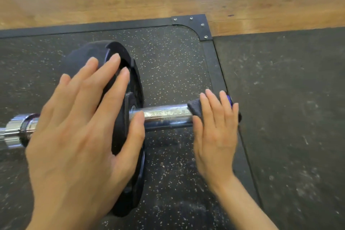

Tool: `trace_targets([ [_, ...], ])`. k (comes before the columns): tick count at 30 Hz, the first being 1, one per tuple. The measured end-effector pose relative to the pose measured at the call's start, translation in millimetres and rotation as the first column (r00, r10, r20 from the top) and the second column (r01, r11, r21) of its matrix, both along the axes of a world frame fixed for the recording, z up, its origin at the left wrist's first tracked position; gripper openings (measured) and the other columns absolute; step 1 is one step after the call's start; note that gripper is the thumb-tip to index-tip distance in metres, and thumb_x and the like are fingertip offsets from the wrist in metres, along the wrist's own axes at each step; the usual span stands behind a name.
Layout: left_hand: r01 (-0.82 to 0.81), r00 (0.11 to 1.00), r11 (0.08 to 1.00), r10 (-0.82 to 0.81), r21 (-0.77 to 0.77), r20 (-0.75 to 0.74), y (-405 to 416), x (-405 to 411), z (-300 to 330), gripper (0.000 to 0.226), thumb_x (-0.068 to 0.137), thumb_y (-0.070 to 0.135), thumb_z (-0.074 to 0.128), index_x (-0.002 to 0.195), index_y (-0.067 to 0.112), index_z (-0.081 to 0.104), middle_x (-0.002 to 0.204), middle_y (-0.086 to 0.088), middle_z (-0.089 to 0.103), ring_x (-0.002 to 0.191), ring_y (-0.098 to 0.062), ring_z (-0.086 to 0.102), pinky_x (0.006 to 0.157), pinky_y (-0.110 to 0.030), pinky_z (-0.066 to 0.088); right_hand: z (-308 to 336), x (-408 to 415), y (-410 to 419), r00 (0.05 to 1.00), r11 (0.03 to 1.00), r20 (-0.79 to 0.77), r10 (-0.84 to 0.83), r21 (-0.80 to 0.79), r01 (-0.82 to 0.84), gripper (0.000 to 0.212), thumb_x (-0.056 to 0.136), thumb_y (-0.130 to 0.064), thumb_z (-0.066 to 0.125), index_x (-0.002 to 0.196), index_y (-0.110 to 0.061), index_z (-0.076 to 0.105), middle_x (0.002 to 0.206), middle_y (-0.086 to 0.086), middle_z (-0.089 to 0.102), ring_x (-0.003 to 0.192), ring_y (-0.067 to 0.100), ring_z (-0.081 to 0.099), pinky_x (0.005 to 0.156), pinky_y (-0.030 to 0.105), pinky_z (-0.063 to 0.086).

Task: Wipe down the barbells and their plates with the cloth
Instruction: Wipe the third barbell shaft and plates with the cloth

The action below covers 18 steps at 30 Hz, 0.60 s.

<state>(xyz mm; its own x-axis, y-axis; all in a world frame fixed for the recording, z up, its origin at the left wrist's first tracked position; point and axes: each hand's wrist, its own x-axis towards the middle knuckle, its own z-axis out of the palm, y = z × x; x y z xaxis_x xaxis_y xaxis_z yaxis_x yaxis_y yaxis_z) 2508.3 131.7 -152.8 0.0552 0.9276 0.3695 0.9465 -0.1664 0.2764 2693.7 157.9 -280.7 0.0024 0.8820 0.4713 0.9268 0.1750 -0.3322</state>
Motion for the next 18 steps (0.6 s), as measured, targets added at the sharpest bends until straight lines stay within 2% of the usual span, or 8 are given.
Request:
trace_targets([
  [2,-0.008,1.0,1.0,0.008,0.012,-0.02,-4,3,0,0.055,0.097,0.034,0.046,0.144,0.004,0.052,0.156,-0.006,0.042,0.147,-0.028,0.032,0.125,-0.038,0.012,2,-28,-2,0.998,0.994,-0.046,0.05,-0.091,-0.054,0.048,0.11,-0.034,0.032,0.144,-0.006,0.052,0.151,0.011,0.049,0.146,0.031,0.036,0.126,0.043,0.016],
  [5,0.0,1.0,1.0,0.0,0.014,-0.011,-1,2,3,0.055,0.097,0.033,0.047,0.142,0.004,0.053,0.154,-0.007,0.045,0.145,-0.028,0.034,0.124,-0.033,0.011,9,-31,3,0.958,0.958,0.095,0.271,-0.123,-0.259,0.05,0.111,-0.036,0.028,0.145,-0.009,0.052,0.148,0.01,0.052,0.142,0.03,0.043,0.123,0.043,0.023],
  [7,0.007,1.0,1.0,-0.006,0.01,-0.011,0,2,3,0.055,0.097,0.033,0.048,0.142,0.003,0.053,0.153,-0.008,0.046,0.145,-0.028,0.036,0.124,-0.033,0.013,4,4,7,0.951,0.969,0.191,0.245,-0.065,-0.236,0.049,0.111,-0.035,0.028,0.144,-0.008,0.053,0.147,0.009,0.053,0.142,0.03,0.043,0.125,0.044,0.018],
  [9,0.003,1.0,1.0,-0.002,0.022,-0.016,-1,1,5,0.055,0.097,0.034,0.048,0.143,0.003,0.053,0.152,-0.008,0.047,0.144,-0.029,0.038,0.123,-0.036,0.016,1,23,4,0.991,0.996,0.108,0.075,-0.046,-0.07,0.047,0.111,-0.032,0.029,0.142,-0.007,0.054,0.148,0.01,0.052,0.144,0.03,0.039,0.126,0.047,0.013],
  [11,-0.003,0.998,1.0,0.005,0.029,-0.055,-1,1,5,0.055,0.097,0.034,0.048,0.143,0.003,0.053,0.152,-0.008,0.048,0.144,-0.029,0.039,0.122,-0.038,0.018,6,-3,3,0.999,0.996,0.034,-0.005,-0.084,0.008,0.047,0.11,-0.03,0.029,0.143,-0.006,0.054,0.148,0.01,0.052,0.145,0.031,0.038,0.126,0.046,0.012],
  [15,-0.004,0.998,0.999,0.006,0.036,-0.061,-2,1,5,0.054,0.097,0.033,0.049,0.142,0.004,0.054,0.152,-0.008,0.048,0.144,-0.028,0.039,0.122,-0.037,0.018,13,-47,1,0.959,0.963,0.123,0.255,-0.124,-0.24,0.054,0.112,-0.035,0.019,0.146,-0.008,0.05,0.151,0.009,0.05,0.143,0.029,0.042,0.123,0.045,0.023],
  [16,-0.005,0.998,0.999,0.007,0.038,-0.059,-2,2,5,0.053,0.098,0.033,0.05,0.142,0.004,0.054,0.152,-0.008,0.048,0.144,-0.028,0.04,0.122,-0.037,0.019,14,-35,4,0.943,0.955,0.162,0.289,-0.12,-0.272,0.052,0.112,-0.033,0.021,0.146,-0.007,0.051,0.15,0.01,0.051,0.143,0.028,0.043,0.122,0.044,0.023],
  [18,0.0,0.999,0.999,0.002,0.045,-0.051,-3,1,6,0.051,0.099,0.032,0.05,0.142,0.005,0.055,0.151,-0.007,0.049,0.144,-0.028,0.04,0.122,-0.037,0.019,13,-1,3,0.953,0.969,0.179,0.243,-0.084,-0.231,0.049,0.111,-0.029,0.024,0.144,-0.005,0.052,0.148,0.011,0.053,0.142,0.029,0.042,0.125,0.043,0.017],
])
